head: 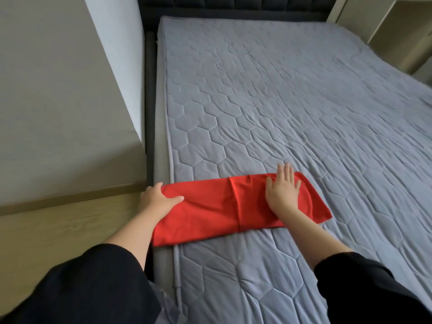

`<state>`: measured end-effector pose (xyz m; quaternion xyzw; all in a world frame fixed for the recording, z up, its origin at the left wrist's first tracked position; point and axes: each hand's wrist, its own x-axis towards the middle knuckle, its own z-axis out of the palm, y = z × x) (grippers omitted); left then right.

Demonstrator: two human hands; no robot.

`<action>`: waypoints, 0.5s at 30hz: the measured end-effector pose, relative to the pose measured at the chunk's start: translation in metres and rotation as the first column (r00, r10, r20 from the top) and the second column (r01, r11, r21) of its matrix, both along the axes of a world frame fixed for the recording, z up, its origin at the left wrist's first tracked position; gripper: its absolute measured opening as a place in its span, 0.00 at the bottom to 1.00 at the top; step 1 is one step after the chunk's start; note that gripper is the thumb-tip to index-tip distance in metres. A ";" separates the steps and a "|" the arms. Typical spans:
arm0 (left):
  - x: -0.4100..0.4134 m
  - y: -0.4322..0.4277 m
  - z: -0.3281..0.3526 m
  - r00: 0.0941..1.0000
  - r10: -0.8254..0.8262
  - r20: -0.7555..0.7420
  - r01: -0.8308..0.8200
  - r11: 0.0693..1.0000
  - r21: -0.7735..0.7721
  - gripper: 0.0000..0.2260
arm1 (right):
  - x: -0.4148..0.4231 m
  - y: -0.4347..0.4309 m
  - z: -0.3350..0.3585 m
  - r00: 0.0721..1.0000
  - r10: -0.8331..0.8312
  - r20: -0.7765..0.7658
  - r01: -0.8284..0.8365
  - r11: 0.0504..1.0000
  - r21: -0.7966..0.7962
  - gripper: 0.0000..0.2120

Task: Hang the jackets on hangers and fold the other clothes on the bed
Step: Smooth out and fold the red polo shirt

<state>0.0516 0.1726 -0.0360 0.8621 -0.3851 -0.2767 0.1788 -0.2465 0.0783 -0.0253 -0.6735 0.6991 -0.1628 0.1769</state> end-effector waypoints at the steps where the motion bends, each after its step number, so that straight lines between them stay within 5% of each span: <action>1: 0.004 -0.001 0.003 0.997 0.023 -0.076 -0.025 0.999 -0.024 0.38 | 0.018 0.007 0.005 0.987 0.087 0.132 -0.079 0.995 -0.062 0.27; 4: 0.014 0.001 0.010 0.906 0.106 -0.409 -0.144 0.988 -0.063 0.19 | 0.064 0.029 0.023 0.844 0.208 0.494 -0.192 0.978 -0.084 0.24; 6: 0.018 0.005 0.014 0.799 0.146 -0.584 -0.158 0.987 0.031 0.16 | 0.078 0.036 0.021 0.779 0.181 0.601 -0.210 0.977 -0.022 0.23; 11: 0.020 0.012 0.016 0.815 0.082 -0.574 0.043 0.979 0.200 0.39 | 0.079 0.047 -0.019 0.797 0.075 0.599 -0.200 0.969 0.146 0.22; 15: 0.008 0.006 0.034 0.806 0.073 -0.588 0.010 0.991 0.137 0.19 | 0.085 0.048 -0.022 0.782 0.039 0.622 -0.175 0.971 0.160 0.23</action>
